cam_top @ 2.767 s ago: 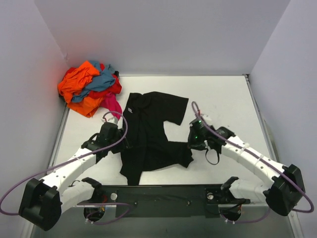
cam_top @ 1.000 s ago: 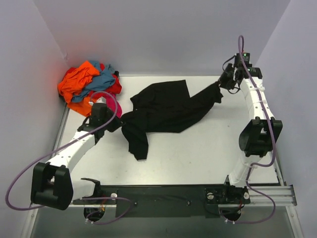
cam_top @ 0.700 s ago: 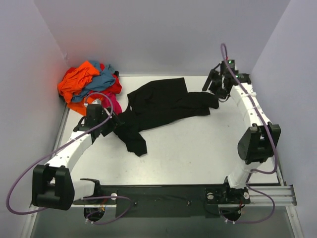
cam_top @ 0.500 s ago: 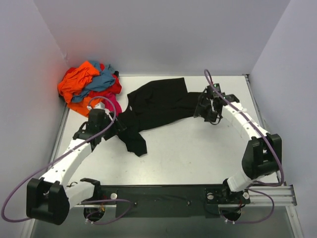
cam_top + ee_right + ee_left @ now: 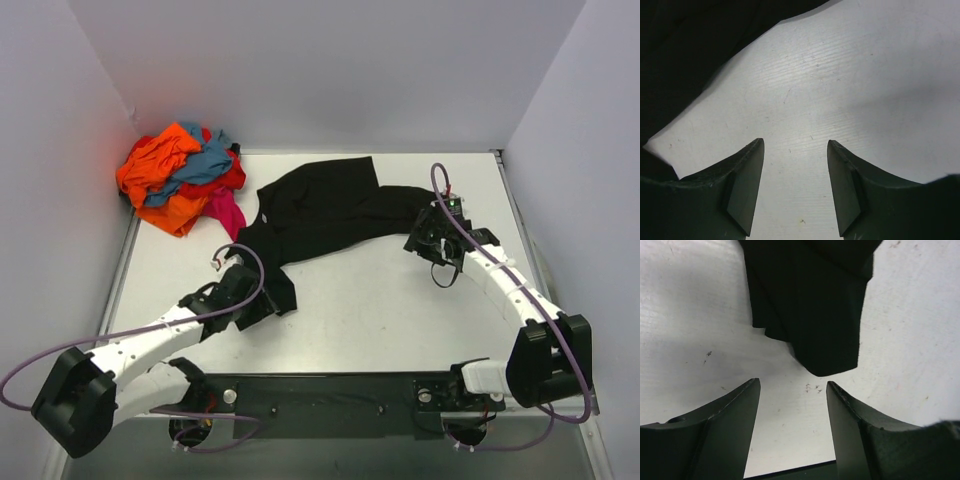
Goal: Fold and stack the t-shirts
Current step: Flatten out the tshirt
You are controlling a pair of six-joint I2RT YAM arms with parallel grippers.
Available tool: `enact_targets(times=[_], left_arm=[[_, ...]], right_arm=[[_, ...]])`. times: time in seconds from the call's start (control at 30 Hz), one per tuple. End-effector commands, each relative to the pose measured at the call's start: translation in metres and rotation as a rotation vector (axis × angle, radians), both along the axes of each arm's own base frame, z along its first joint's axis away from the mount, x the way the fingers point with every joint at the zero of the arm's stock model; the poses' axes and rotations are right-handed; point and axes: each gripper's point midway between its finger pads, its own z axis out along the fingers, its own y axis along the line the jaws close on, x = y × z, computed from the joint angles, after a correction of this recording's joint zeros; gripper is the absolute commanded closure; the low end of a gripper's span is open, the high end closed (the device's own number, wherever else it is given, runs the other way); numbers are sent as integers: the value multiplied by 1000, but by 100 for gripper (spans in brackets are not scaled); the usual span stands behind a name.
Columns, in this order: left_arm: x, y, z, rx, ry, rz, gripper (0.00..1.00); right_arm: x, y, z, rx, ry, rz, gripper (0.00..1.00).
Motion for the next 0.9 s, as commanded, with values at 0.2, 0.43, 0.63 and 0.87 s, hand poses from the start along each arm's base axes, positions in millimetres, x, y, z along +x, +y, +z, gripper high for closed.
enact_targets(times=[0.2,0.43,0.63,0.87], left_arm=[[34,-18,-5,-34,-44,115,41],[56,-33,8,-64,-147,66,91],[78,-26,50,-17,-198,13,100],[113,24,155,-134,-337,-5,100]], right_arm=[[9,-1,8,32,-68,-33,52],[9,-2,2,40,-56,-40,53],[7,-11,-10,55,-16,-83,53],[21,-1,-23,182,22,-106,44]])
